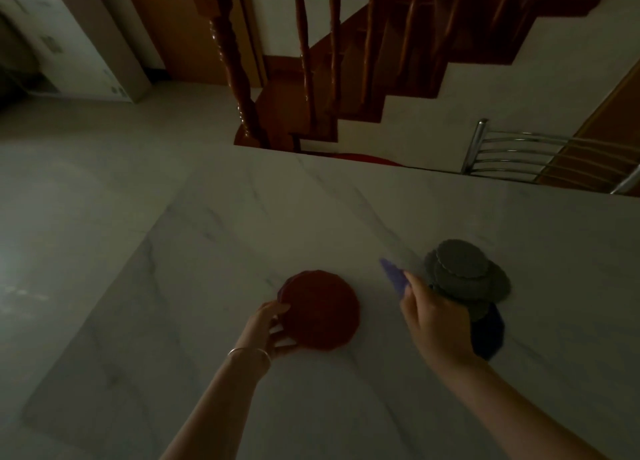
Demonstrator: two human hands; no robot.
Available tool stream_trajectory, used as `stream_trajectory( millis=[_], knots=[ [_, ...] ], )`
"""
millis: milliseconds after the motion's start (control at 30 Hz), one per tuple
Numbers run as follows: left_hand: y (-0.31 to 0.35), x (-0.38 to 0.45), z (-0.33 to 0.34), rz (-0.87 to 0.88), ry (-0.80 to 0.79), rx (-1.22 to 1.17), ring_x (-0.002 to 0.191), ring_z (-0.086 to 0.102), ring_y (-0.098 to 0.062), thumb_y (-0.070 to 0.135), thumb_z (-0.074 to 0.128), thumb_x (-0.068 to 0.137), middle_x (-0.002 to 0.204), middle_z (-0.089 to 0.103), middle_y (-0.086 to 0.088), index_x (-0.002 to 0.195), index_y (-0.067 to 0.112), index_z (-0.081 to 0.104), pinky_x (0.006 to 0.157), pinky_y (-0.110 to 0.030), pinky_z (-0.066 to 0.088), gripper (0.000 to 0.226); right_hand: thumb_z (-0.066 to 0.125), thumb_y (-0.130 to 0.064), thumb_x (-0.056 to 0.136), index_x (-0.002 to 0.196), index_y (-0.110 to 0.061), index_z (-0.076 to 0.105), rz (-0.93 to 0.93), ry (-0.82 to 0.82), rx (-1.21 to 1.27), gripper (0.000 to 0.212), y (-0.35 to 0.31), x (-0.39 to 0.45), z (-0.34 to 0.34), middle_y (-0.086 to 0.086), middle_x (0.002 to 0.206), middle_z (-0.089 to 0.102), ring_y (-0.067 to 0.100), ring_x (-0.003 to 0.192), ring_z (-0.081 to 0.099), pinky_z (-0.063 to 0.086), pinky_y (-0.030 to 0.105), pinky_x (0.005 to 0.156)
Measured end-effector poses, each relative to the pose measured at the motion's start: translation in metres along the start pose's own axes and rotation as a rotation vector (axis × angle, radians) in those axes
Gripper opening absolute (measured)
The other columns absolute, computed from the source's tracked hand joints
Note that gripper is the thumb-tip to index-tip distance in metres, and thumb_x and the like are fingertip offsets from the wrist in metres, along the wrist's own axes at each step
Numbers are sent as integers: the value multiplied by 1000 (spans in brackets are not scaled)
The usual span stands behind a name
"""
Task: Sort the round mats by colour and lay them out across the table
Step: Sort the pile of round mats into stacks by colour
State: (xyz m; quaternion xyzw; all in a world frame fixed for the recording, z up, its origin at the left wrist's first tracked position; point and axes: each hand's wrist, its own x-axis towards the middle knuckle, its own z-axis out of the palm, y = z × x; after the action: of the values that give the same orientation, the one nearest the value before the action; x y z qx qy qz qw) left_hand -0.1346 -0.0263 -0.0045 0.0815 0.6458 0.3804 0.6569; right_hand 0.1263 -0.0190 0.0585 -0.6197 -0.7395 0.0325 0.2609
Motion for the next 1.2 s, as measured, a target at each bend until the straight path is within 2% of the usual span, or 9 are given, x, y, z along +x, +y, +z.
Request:
stream_trajectory(
  millis=[100,200,333,500,667,800,1067,1133,1200],
  knots=[
    [4,-4,3,-63,-2,-40,68,58,-25,27,57,80,75,54,-6,81,16,61,73,-42,52,12,34,-28,96,107,-1,71,-120,-18,133,47,-28,13,9,7,73,76,16,54,69,46,15,49],
    [4,-6,4,-54,-6,-77,75,61,-28,35,58,77,81,60,-9,84,17,63,73,-45,55,20,39,-24,94,111,-12,72,-411,-122,126,39,-54,9,34,4,105,75,14,83,74,59,23,63],
    [7,-8,3,-48,2,-106,82,65,-34,32,60,77,91,65,-14,94,12,66,67,-53,59,26,82,-19,62,104,-23,76,-566,-356,80,42,-67,-16,63,-1,109,74,12,91,73,57,20,67],
    [7,-4,-1,31,-4,25,79,65,-33,11,56,82,100,62,-14,98,16,60,64,-49,58,17,84,-19,62,105,-21,75,-531,-459,123,43,-61,-28,67,2,116,71,17,100,70,59,22,68],
    [3,-3,-1,11,-6,11,70,65,-27,8,53,83,89,63,-9,99,17,59,53,-40,57,19,74,-19,77,120,-16,66,-186,-394,127,44,-32,-28,56,7,129,62,23,111,65,57,30,82],
    [-2,2,-2,9,0,5,75,63,-27,7,52,83,92,61,-9,94,20,59,49,-36,56,18,51,-42,89,148,-21,26,217,-524,-193,67,22,-42,36,3,155,26,24,141,26,31,33,111],
    [-6,11,-3,23,4,23,82,63,-30,11,54,86,96,62,-10,93,22,60,55,-39,55,14,39,-44,95,149,-23,21,226,-731,-418,61,73,-59,20,7,155,18,26,140,25,38,34,105],
    [-6,11,-3,24,1,26,83,64,-31,12,54,86,98,63,-10,94,22,60,53,-40,56,14,55,-39,89,141,-18,42,155,-659,-476,57,76,-57,18,13,141,42,30,129,44,50,34,90],
    [-5,11,-3,27,2,33,81,64,-30,12,54,86,96,63,-10,93,22,60,51,-38,57,14,76,-31,71,116,-10,67,40,-650,-550,51,73,-52,14,17,106,65,34,94,66,56,32,59]
  ],
)
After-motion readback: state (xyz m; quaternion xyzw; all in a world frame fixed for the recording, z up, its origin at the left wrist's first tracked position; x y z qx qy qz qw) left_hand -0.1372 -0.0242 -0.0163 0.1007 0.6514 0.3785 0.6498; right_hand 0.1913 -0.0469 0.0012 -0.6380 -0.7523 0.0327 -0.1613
